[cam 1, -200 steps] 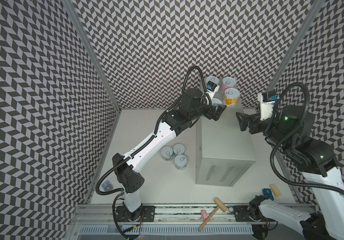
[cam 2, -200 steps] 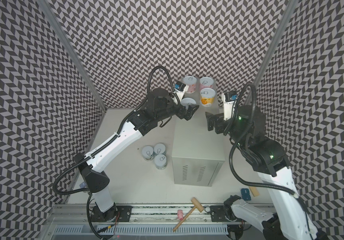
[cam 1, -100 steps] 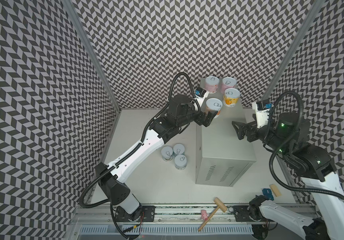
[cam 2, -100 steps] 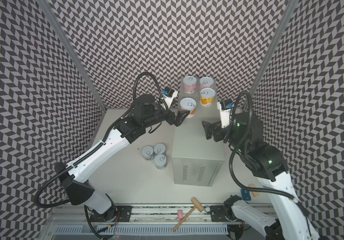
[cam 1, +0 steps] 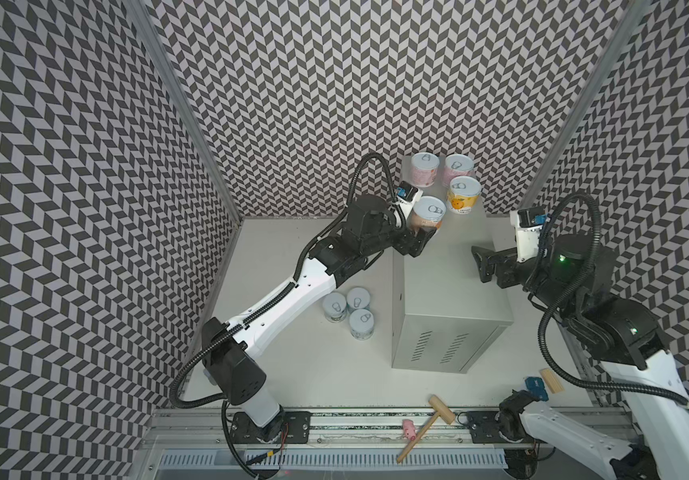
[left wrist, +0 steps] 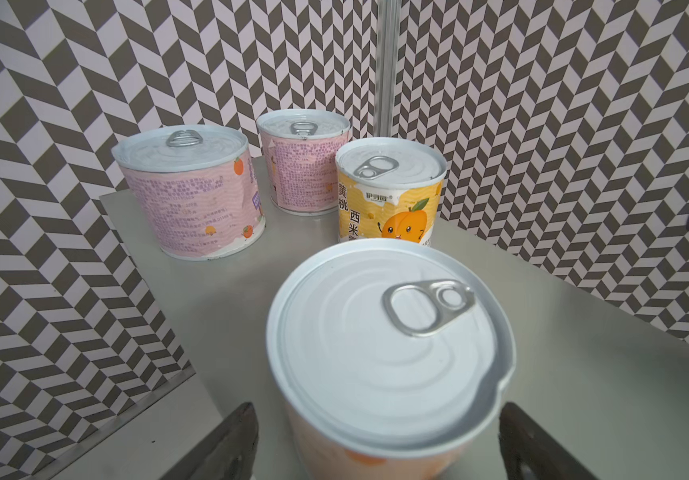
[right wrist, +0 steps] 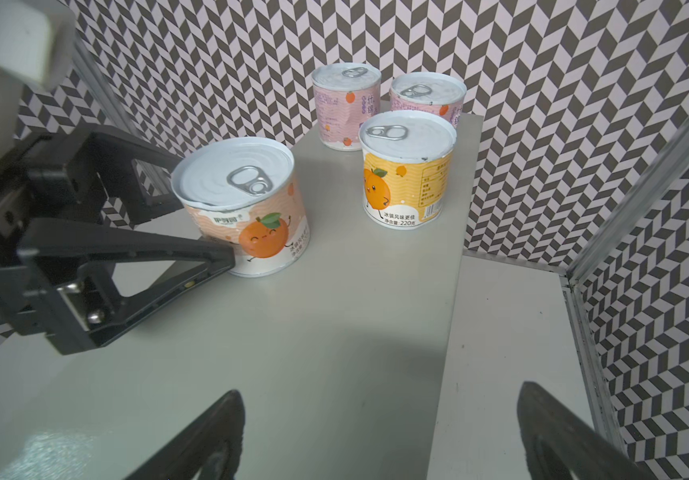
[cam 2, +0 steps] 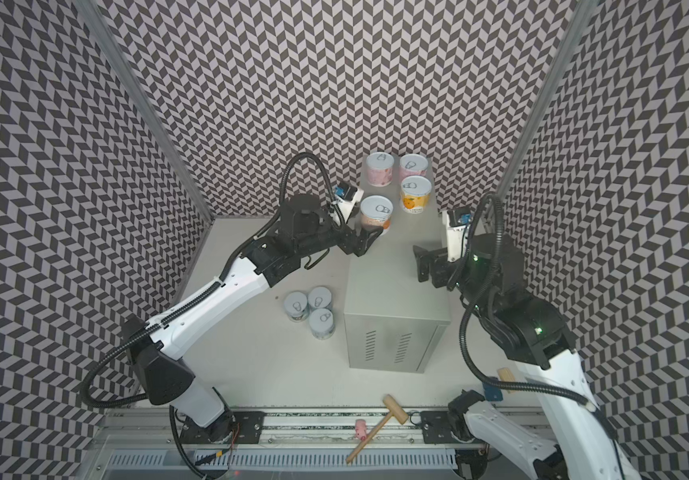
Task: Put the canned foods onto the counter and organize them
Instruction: 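Raise the can onto the cabinet top with the left gripper while the right follows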
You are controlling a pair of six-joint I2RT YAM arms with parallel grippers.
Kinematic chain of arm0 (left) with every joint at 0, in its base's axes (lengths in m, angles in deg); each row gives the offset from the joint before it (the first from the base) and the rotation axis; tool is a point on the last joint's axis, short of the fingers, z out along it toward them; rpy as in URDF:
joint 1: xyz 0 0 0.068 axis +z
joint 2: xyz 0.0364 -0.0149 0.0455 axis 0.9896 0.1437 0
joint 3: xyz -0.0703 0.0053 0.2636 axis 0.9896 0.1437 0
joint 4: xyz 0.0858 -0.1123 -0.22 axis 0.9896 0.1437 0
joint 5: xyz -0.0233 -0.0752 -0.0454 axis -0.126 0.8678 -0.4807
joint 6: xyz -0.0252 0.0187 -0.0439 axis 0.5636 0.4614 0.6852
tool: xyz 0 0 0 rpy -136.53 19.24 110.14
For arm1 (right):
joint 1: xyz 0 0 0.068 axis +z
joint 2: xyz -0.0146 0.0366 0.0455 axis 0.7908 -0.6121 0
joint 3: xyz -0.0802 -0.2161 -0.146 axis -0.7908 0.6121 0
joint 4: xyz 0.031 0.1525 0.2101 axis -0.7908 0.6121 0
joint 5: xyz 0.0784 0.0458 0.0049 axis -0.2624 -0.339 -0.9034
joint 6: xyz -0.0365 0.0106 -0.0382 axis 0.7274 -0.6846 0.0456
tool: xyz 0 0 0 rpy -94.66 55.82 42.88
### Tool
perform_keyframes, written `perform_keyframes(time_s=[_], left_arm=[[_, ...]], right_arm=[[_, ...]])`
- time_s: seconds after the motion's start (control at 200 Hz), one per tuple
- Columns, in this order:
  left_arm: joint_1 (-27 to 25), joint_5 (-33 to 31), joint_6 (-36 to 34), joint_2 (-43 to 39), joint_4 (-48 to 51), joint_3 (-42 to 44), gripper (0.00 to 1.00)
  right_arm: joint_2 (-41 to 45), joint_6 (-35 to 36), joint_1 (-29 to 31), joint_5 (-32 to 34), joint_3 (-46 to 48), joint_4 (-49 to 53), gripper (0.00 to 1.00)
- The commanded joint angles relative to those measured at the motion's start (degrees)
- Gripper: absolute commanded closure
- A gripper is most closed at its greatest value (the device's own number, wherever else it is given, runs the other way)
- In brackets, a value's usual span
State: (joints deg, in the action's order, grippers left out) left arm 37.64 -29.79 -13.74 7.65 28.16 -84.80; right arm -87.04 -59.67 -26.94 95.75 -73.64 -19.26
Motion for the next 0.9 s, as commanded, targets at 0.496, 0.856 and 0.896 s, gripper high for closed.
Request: perform_keyframes(time_s=[0.496, 0.856, 0.896], left_arm=[[1.6, -0.9, -0.8, 5.6, -5.4, -4.8, 0.23], [2.7, -2.2, -2.1, 10.2, -5.5, -8.3, 0.25], [2.9, -2.1, -2.2, 10.8, -5.3, -9.0, 0.25]], right_arm=[[7.0, -2.4, -0.2, 6.8, 6.0, -4.4, 0.01], [8.1, -2.0, -0.3, 7.2, 6.9, -4.6, 0.01], [8.1, -1.9, -0.2, 7.0, 7.0, -4.6, 0.01]])
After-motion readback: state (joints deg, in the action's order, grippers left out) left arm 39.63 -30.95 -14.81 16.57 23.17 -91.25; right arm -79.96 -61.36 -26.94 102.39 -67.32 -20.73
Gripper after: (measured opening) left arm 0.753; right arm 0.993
